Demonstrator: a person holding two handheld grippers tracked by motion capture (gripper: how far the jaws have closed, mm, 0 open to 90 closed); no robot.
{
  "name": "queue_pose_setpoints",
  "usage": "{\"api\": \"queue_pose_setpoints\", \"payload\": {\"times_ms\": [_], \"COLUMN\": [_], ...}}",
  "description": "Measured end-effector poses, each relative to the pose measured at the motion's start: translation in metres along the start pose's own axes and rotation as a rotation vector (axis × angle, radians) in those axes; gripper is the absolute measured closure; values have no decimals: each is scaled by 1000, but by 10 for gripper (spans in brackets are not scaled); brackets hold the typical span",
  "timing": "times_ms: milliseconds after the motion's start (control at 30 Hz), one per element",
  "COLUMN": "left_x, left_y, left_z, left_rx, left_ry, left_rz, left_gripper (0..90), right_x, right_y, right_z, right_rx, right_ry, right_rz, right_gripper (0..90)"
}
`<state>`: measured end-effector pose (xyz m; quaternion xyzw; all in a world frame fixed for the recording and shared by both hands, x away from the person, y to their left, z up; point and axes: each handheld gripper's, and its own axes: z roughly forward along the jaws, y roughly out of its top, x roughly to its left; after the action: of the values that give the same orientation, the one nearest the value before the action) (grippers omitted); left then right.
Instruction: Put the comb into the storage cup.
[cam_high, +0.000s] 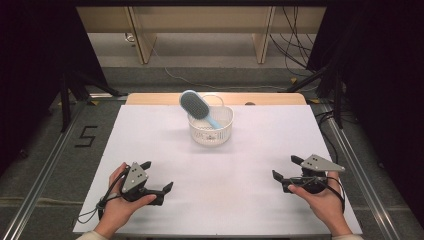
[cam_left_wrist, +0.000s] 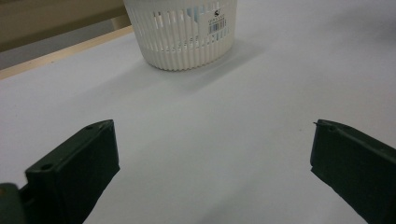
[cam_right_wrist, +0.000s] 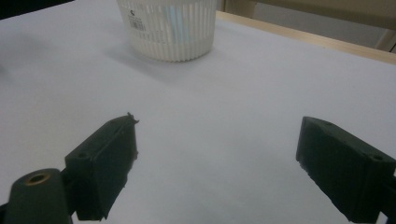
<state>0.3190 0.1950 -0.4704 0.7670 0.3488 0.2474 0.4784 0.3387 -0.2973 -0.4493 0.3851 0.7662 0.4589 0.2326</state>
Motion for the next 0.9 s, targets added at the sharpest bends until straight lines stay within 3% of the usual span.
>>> {"api": "queue_pose_setpoints", "payload": {"times_ms": [900], "left_x": [2], "left_y": [0], "left_z": [-1], "left_rx": [-1], "left_ry": [4], "left_rz": [-6], "left_gripper": [4], "right_x": [4], "right_y": [-22], "right_z": [-20], "right_rx": [-4], "right_ry": [2], "right_rz": [2], "right_gripper": [132]}}
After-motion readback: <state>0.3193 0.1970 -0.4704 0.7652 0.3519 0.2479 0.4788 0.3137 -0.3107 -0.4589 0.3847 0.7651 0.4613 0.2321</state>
